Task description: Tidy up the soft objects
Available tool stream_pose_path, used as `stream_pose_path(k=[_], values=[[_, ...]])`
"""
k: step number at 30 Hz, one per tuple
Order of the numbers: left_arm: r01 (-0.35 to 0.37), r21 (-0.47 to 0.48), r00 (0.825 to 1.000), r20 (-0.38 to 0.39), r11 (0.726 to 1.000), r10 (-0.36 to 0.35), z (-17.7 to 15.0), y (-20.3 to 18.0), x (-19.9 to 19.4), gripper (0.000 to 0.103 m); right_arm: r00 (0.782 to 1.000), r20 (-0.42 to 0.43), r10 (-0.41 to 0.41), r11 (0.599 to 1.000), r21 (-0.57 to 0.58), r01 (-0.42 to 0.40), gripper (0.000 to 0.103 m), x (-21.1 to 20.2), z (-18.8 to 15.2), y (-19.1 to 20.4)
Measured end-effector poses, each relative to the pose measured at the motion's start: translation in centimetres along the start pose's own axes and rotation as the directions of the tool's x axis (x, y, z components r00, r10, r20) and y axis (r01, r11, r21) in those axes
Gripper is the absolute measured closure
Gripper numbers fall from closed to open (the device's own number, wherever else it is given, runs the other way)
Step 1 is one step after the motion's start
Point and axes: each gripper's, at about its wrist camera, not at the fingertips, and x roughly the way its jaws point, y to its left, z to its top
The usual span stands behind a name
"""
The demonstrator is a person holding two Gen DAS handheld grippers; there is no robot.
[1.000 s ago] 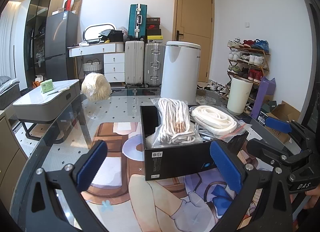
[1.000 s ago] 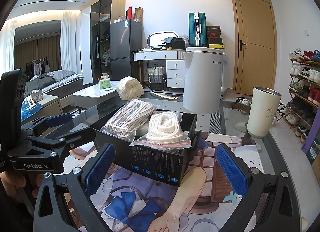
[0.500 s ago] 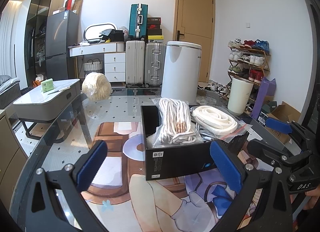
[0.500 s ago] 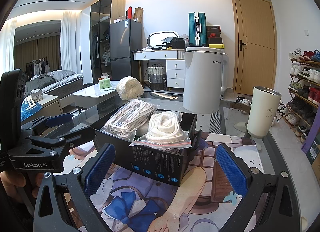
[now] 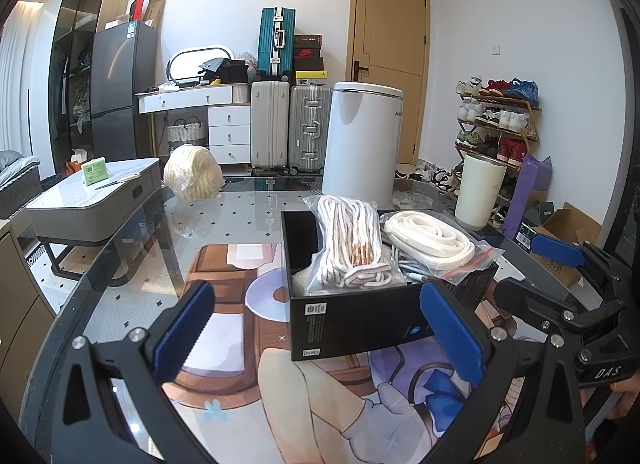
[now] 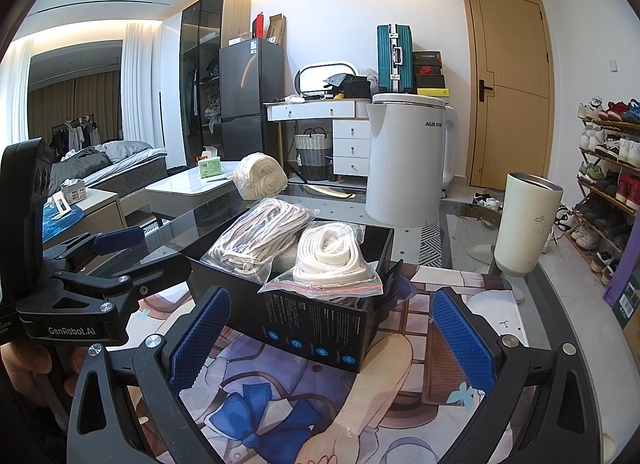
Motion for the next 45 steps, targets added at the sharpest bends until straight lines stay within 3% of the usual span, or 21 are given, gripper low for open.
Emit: stream_pose_path(k=[45], values=[[-0.007, -0.027, 1.0, -0.008, 1.0, 0.007, -0.31, 0.85, -0.16, 0.0, 1.0, 0.0, -0.001, 1.0, 0.0, 0.001, 0.001, 0.04, 0.0, -0.04]])
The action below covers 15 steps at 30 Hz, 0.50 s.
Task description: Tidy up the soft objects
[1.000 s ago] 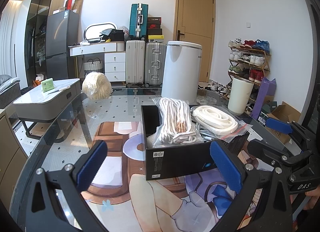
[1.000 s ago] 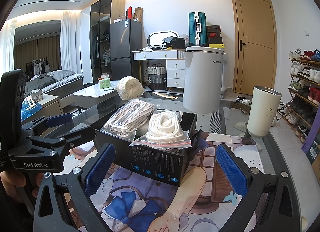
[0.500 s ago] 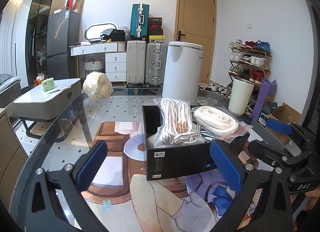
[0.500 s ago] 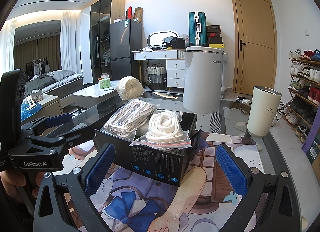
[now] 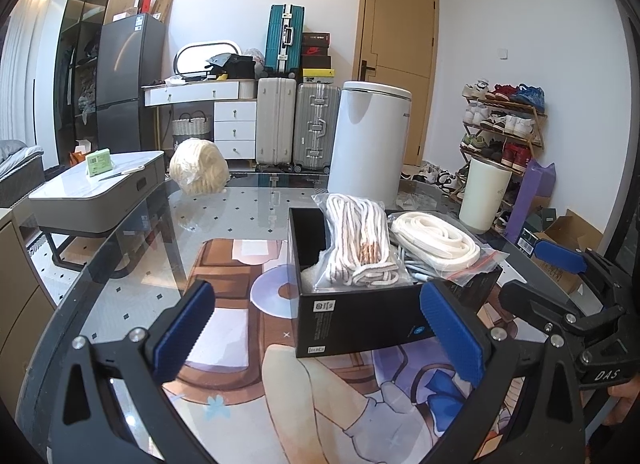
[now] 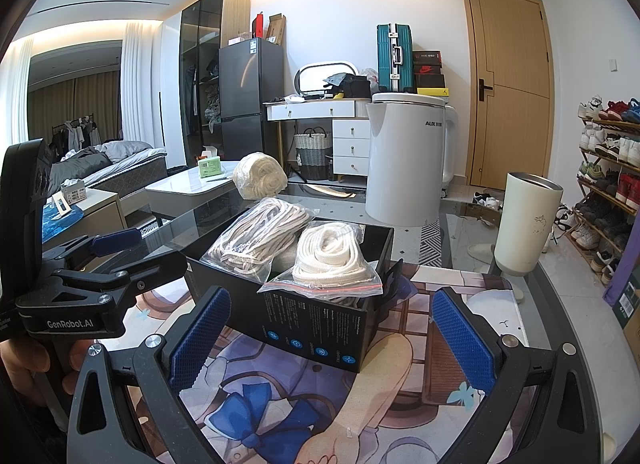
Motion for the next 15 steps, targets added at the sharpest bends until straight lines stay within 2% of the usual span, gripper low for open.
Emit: stream_pose_path(k=[15], values=[[0.002, -0.005, 1.0, -0.001, 1.0, -0.002, -0.04, -0.07, -0.01, 0.0, 1.0, -0.003, 0.0, 1.0, 0.001, 0.0, 0.001, -0.08, -0.07, -0.02]])
